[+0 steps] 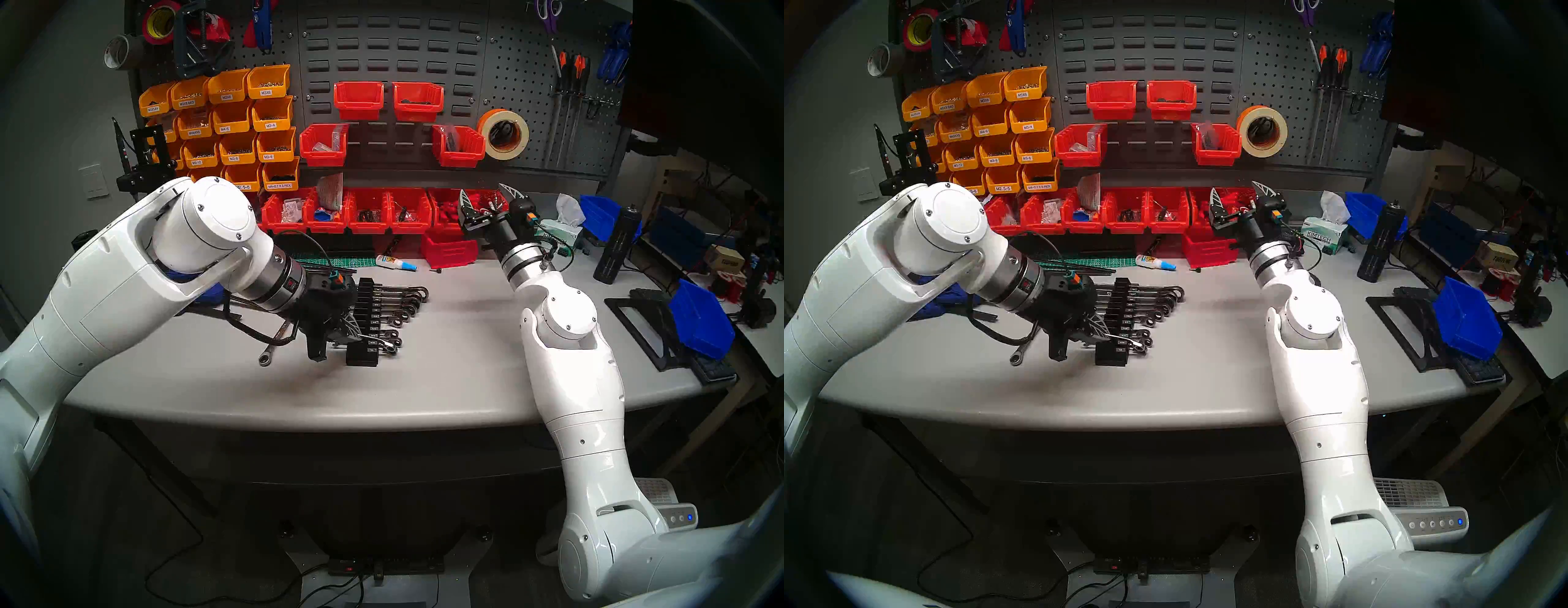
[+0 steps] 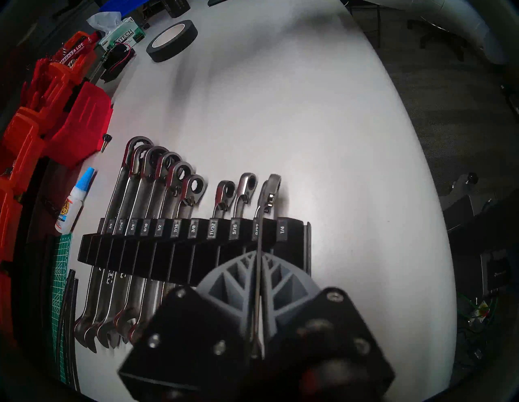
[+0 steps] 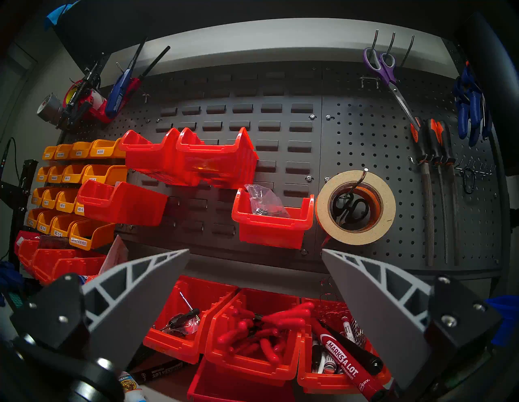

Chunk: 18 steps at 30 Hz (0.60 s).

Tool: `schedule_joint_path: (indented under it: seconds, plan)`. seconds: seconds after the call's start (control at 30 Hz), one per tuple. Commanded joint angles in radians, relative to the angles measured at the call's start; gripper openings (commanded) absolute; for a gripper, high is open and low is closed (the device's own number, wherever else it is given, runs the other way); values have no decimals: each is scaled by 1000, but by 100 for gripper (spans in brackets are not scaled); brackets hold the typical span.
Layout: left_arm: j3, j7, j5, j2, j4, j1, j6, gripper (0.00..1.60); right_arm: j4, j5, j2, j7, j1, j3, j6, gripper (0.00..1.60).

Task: Put the wrenches on the table into the correct slot in the case

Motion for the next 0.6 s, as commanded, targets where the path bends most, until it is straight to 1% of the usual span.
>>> schedule_joint_path:
  seconds: [0.0, 0.3, 0.4, 0.47, 0.5, 0.57]
  plan:
    - [-8, -30, 2, -5, -1, -47, 4, 40, -33, 0, -1, 1, 29, -1, -6, 160]
    - [5, -34, 4, -4, -5, -60, 9, 45, -33, 0, -1, 1, 29, -1, -6, 160]
    - [15, -36, 8, -3, -6, -69, 14, 52, -33, 0, -1, 1, 29, -1, -6, 160]
    - [17, -34, 8, -3, -6, -70, 14, 52, -33, 0, -1, 1, 29, -1, -6, 160]
    - [18, -34, 8, -3, -6, -72, 15, 56, -33, 0, -1, 1, 29, -1, -6, 160]
    - [25, -35, 12, -3, -5, -76, 15, 58, -33, 0, -1, 1, 29, -1, -6, 160]
